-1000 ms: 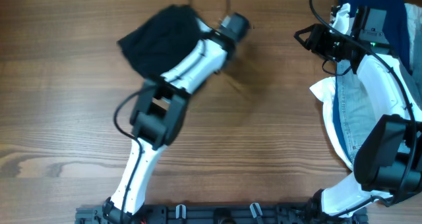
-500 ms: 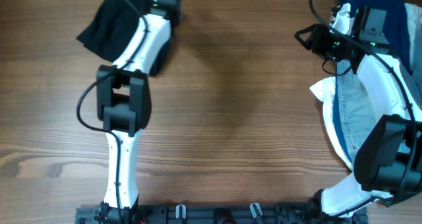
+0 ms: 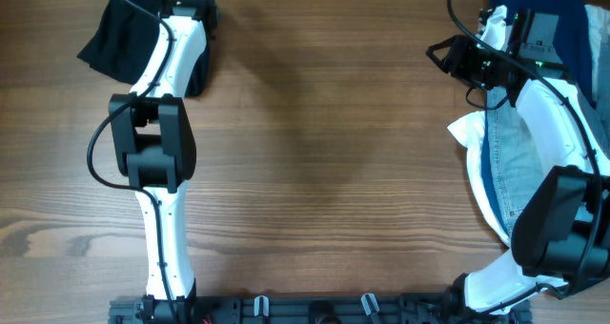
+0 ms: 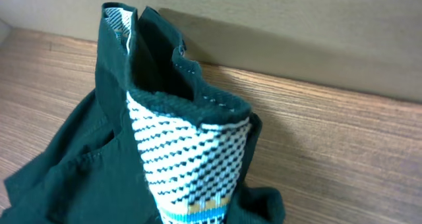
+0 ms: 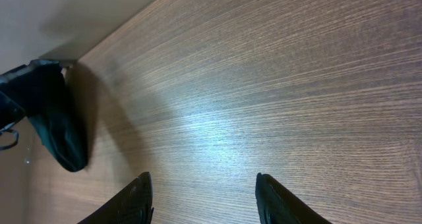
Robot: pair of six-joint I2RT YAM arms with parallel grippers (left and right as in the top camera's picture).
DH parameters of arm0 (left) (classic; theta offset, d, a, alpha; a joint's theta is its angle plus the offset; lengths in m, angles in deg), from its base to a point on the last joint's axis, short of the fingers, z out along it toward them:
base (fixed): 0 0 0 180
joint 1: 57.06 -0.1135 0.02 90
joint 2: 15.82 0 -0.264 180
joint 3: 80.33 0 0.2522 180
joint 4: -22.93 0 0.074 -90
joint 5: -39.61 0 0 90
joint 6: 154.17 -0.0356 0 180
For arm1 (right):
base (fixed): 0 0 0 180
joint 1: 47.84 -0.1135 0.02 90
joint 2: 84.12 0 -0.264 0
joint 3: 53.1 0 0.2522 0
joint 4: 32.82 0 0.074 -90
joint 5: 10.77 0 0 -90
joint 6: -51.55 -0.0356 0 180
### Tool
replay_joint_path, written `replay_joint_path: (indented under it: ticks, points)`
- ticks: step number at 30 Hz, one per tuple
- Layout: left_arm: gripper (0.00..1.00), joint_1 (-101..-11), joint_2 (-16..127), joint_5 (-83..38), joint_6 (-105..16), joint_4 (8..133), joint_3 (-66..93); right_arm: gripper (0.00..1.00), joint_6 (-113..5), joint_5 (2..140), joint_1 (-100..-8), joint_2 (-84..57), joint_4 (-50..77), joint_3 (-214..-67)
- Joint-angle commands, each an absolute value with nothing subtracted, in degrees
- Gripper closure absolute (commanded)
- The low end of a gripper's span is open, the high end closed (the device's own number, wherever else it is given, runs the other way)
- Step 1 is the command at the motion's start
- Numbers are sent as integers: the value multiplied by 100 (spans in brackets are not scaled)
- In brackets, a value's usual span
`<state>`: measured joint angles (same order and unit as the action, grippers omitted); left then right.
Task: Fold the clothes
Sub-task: 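Lift the folded shorts with the left gripper and carry them to the top-left, then release the shorts at the top-left corner with the left gripper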
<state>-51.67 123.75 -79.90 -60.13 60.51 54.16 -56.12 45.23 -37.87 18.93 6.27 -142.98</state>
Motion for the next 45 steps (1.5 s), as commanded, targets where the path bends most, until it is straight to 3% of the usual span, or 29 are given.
replay_joint_path:
  ticks: [1, 2, 3, 4, 5, 6, 12, 17, 21, 25, 33, 40, 45]
  points:
    - [96, -5259, 12432, -8067, -5594, 5843, 5571, 49, -5536, 4591, -3769, 1923, 640, -14269]
    - [87, -5257, 12432, -8067, -5594, 5767, 5571, 49, -5536, 4591, -3769, 1923, 646, -14269]
    - [62, -5257, 12432, -8069, -5596, 5662, 5571, 50, -5536, 4591, -3769, 1923, 651, -14269]
    - [44, -5257, 12432, -8071, -5598, 5552, 5571, 50, -5536, 4591, -3769, 1923, 653, -14269]
    - [17, -5244, 12432, -8073, -5600, 5454, 5571, 49, -5533, 4591, -3769, 1923, 655, -14269]
    - [0, -5239, 12417, -8071, -5603, 5369, 5571, 49, -5533, 4591, -3769, 1923, 662, -14269]
    - [0, -5123, 12087, -8095, -5624, 5478, 5571, 49, -5496, 4674, -3769, 1923, 760, -14269]
    - [0, -4979, 11628, -7947, -5622, 6525, 5571, 49, -5496, 4716, -3769, 1923, 782, -14269]
    - [2, -4946, 11542, -7228, -5618, 7817, 5569, 49, -5496, 4718, -3769, 1923, 773, -14269]
    - [13, -5067, 11639, -5971, -5592, 8910, 5370, 49, -5494, 4716, -3769, 1923, 828, -14269]
    - [15, -5242, 11665, -5263, -5583, 9358, 4589, 49, -5494, 4716, -3769, 1923, 869, -14269]
    - [42, -5248, 11665, -5389, -5598, 8429, 3724, 49, -5496, 4718, -3769, 1923, 874, -14269]
    - [53, -5233, 11665, -5407, -5511, 7893, 3455, 50, -5496, 4790, -3769, 1923, 889, -14269]
